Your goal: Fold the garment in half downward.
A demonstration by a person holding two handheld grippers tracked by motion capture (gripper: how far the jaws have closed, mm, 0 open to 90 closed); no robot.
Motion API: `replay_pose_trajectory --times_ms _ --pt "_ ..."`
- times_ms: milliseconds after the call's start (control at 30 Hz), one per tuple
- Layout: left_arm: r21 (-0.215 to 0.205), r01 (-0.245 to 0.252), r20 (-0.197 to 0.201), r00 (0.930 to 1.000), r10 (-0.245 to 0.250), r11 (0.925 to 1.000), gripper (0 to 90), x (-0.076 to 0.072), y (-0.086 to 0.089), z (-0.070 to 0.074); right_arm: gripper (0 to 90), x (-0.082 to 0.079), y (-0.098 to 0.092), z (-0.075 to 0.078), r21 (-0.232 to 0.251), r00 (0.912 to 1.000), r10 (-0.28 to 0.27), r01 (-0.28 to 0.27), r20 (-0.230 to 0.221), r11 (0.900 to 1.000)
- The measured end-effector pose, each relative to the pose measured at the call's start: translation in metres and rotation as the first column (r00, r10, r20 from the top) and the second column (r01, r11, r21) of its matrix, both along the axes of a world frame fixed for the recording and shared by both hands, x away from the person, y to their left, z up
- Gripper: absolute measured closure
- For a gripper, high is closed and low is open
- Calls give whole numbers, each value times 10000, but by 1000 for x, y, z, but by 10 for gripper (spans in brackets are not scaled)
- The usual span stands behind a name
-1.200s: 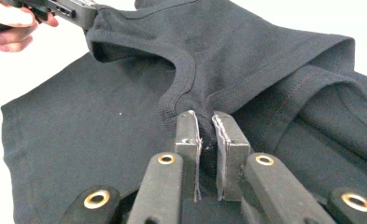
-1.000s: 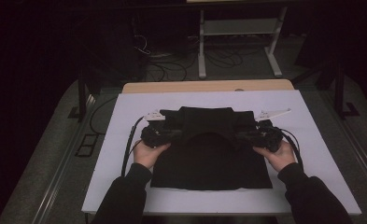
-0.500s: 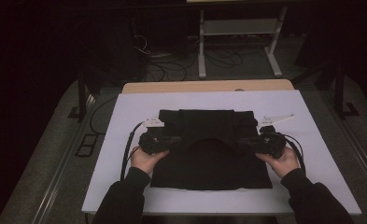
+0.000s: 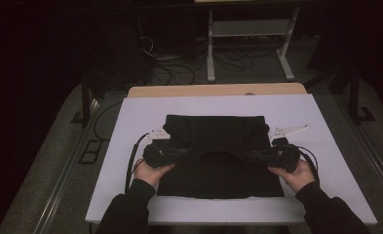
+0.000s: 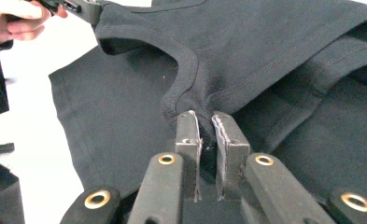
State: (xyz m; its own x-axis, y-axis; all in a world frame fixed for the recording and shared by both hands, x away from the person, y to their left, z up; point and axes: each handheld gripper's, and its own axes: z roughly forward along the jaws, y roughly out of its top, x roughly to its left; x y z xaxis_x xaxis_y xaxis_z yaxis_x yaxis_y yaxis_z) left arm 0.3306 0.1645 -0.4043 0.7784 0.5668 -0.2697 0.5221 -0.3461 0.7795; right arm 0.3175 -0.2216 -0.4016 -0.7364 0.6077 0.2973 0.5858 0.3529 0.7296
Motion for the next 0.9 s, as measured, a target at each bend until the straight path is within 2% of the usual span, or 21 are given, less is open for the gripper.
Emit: replay_pose_trajectory --times_ms 400,467,667,900 --pt "45 162 -186 9997 -161 9999 841 -9 1 -3 803 -8 -2 -3 -45 9998 128 -129 -171 9999" --pt "166 277 -214 9994 -274 9995 841 -9 1 -3 803 -9 -1 -4 -44 9996 160 -161 -217 9999" --pt "191 540 -226 9983 -535 9984 841 -14 1 -1 802 -14 0 -5 -72 9988 332 -335 -366 9994" --pt "207 629 -292 9976 -623 9978 841 -21 2 -3 802 -21 0 -5 -87 9980 395 -399 -488 9992"
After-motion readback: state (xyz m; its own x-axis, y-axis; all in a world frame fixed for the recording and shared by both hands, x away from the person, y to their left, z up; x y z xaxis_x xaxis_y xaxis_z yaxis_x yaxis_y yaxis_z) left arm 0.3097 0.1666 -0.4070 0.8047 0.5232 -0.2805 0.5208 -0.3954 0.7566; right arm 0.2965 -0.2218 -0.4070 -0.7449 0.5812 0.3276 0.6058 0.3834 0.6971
